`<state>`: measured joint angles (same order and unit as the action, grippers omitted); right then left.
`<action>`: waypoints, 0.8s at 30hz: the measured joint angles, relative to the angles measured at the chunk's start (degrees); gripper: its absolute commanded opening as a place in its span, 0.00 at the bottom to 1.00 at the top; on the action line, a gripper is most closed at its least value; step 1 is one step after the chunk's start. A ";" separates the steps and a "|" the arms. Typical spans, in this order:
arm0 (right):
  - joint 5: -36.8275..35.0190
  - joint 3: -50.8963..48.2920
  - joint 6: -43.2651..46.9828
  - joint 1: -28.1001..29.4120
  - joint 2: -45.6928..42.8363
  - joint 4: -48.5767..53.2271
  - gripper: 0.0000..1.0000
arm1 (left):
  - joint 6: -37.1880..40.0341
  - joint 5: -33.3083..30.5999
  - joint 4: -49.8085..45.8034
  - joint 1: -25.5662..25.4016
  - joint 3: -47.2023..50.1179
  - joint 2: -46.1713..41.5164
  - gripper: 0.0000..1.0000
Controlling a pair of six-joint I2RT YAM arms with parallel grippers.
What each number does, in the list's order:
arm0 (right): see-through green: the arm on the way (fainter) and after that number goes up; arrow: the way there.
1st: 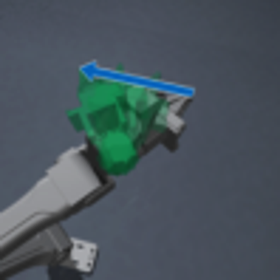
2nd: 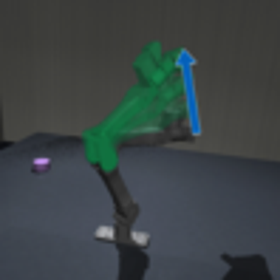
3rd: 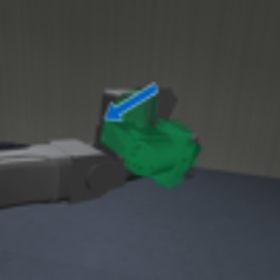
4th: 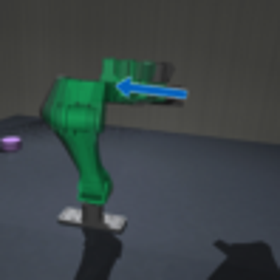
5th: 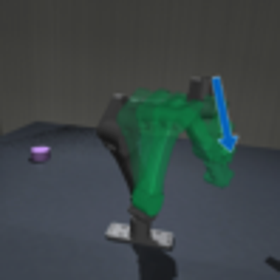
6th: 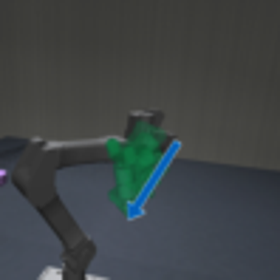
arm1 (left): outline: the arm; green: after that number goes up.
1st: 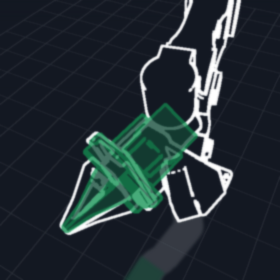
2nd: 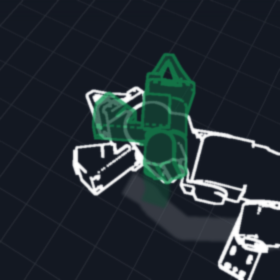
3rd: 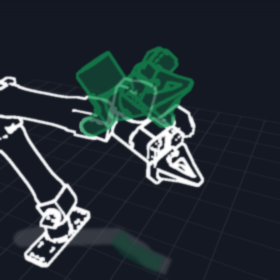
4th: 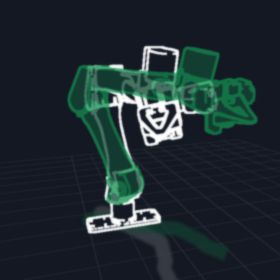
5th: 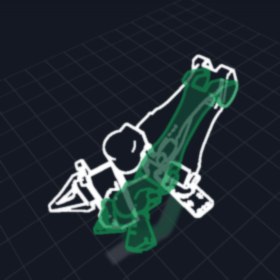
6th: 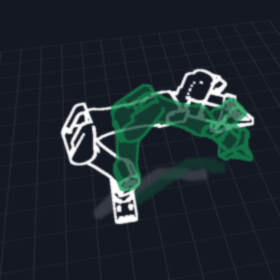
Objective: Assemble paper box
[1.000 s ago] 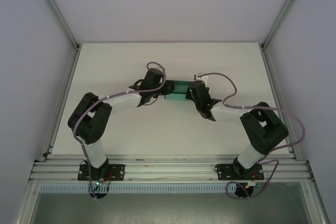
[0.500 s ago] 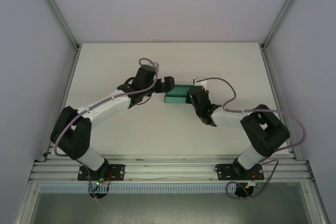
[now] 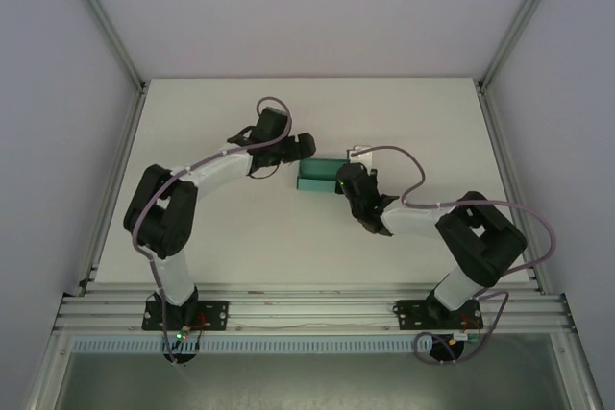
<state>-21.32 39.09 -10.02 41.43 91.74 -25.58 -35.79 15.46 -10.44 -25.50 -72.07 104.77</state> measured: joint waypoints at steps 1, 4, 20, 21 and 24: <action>-0.17 0.00 0.00 0.11 0.09 -0.15 0.00 | -0.44 1.07 0.15 0.00 0.48 0.37 0.85; -1.25 -0.24 0.24 0.85 0.39 -0.76 0.03 | -1.73 3.82 2.14 0.04 2.54 0.33 0.79; 1.88 -4.66 2.95 3.06 -1.81 6.73 0.37 | -6.62 10.93 15.10 0.02 11.54 2.73 0.66; 2.60 -5.07 3.30 3.06 -2.91 7.56 0.39 | -6.64 10.95 15.65 0.00 11.54 2.99 0.66; 4.17 -6.47 3.74 3.06 -7.61 10.64 0.51 | -6.64 11.37 16.52 0.00 11.54 4.35 0.66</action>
<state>-17.15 32.62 -6.28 44.49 84.14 -14.94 -42.44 26.83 6.09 -25.50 -60.53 109.12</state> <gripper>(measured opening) 0.460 0.660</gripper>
